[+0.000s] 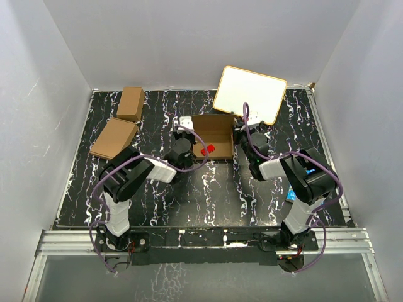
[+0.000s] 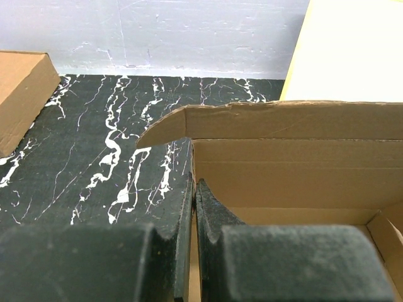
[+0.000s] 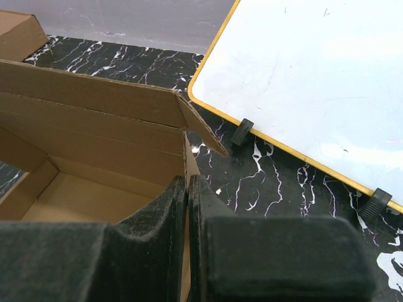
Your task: Fold the paper box
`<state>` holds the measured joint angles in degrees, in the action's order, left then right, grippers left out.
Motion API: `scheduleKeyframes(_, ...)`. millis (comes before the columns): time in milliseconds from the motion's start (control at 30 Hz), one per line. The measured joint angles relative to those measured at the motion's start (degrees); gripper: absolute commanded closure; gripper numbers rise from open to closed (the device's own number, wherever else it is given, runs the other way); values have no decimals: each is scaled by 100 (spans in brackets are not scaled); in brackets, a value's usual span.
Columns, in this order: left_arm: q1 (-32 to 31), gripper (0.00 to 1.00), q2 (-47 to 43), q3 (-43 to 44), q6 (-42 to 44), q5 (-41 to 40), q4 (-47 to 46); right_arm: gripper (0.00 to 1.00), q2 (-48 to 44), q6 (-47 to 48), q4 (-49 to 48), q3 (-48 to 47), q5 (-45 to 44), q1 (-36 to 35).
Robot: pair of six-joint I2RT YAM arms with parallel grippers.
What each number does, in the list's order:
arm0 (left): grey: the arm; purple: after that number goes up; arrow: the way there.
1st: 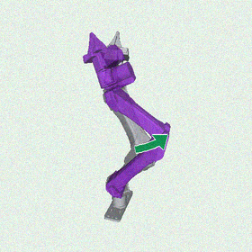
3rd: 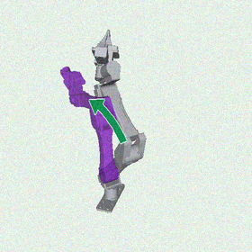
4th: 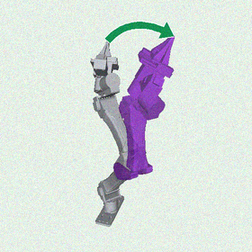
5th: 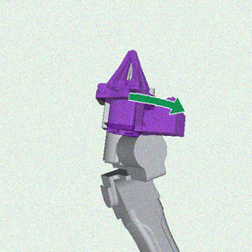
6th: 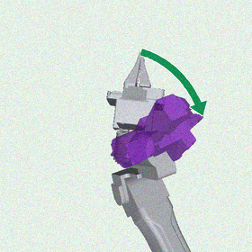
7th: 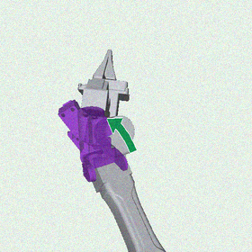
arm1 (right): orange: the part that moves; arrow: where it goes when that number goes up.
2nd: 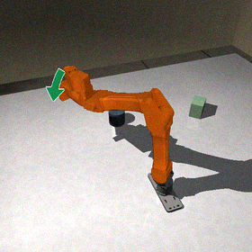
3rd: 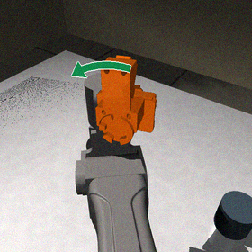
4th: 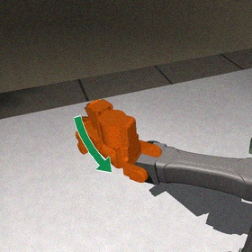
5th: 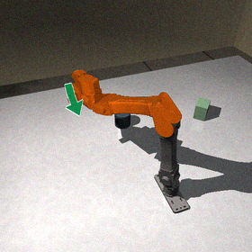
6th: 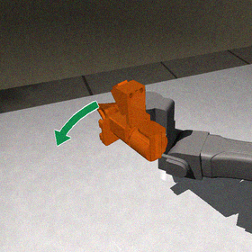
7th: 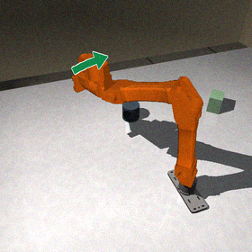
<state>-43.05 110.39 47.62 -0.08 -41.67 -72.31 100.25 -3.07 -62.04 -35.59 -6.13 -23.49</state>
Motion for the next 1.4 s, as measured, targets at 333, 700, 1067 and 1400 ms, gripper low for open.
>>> scheduleKeyframes(333,-101,100,-15,-254,-107,-37,-236,90,-13,-177,-111,138,-9,-4)
scheduleKeyframes(700,-140,100,-153,-345,-162,17,-59,89,-267,-396,450,125,-664,-269)
scheduleKeyframes(1067,-162,100,-295,-466,-278,118,109,87,-437,-485,927,111,-765,-348)
scheduleKeyframes(1400,-295,100,-404,-706,-302,188,212,86,-715,-249,1137,387,-671,-369)
